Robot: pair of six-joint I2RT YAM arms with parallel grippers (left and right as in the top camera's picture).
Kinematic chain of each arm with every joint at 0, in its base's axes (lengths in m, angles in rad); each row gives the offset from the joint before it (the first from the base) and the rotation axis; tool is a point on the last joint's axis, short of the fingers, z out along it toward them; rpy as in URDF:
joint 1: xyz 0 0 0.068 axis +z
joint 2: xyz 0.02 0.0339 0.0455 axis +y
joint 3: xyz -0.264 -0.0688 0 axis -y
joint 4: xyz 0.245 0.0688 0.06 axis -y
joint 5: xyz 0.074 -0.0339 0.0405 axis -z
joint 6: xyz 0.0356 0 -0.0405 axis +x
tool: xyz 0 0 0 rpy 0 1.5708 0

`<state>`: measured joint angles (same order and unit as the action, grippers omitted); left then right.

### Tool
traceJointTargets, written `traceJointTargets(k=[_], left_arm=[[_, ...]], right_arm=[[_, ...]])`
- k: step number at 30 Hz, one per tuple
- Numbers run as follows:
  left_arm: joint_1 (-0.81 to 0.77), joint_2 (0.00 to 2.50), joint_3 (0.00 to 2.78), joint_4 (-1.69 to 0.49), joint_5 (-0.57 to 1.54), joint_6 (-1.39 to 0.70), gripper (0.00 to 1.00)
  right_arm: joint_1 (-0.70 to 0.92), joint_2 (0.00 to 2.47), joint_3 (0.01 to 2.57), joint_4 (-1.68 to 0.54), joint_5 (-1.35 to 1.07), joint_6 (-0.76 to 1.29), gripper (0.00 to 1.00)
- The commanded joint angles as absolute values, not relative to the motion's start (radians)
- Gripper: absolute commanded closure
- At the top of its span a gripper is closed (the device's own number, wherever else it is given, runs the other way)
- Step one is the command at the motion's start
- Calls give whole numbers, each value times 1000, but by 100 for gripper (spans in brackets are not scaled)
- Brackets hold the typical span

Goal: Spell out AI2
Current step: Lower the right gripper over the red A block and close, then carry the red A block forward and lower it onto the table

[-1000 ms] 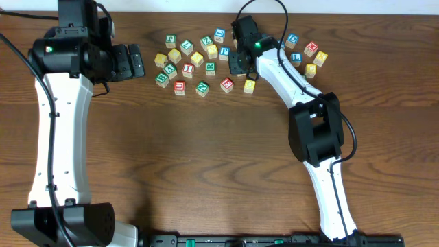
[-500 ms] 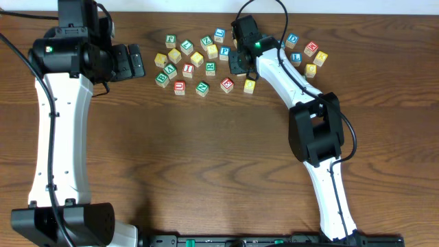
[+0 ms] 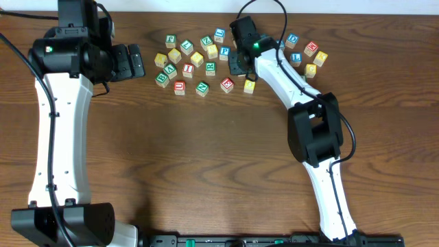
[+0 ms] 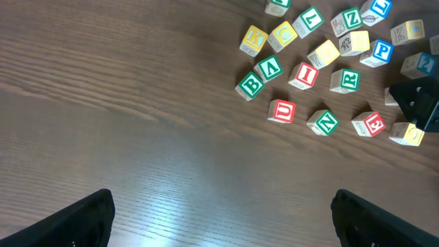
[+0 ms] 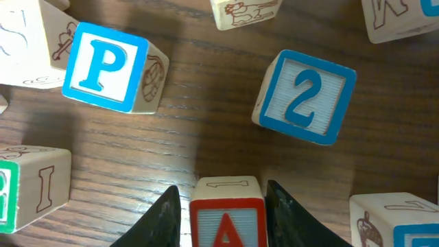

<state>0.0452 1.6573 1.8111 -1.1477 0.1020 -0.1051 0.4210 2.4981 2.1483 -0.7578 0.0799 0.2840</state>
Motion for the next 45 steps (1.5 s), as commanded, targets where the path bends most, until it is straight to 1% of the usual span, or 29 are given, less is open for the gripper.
traceJointTargets(k=[1, 10, 15, 19, 27, 33, 37, 42, 45], left_arm=[[49, 1661, 1835, -1151, 93, -110, 1], [49, 1661, 1835, -1151, 93, -110, 1], [49, 1661, 1835, -1151, 93, -110, 1], [49, 1661, 1835, -1151, 93, -110, 1], [49, 1661, 1835, -1151, 93, -110, 1], [49, 1661, 1835, -1142, 93, -110, 0], [49, 1661, 1835, -1128, 89, -110, 1], [50, 1661, 1835, -1104, -3, -111, 0], [51, 1661, 1835, -1093, -33, -111, 1]], right_arm=[[434, 2506, 2143, -759, 120, 302, 68], [434, 2506, 2143, -776, 130, 302, 70], [435, 2506, 2143, -776, 129, 303, 78], [435, 2497, 2156, -775, 129, 302, 79], [437, 2371, 2175, -806, 117, 300, 80], [454, 2249, 2175, -906, 64, 303, 87], [477, 2209, 2175, -1013, 29, 336, 87], [522, 2211, 2159, -1148, -87, 344, 89], [556, 2212, 2127, -1184, -91, 344, 89]])
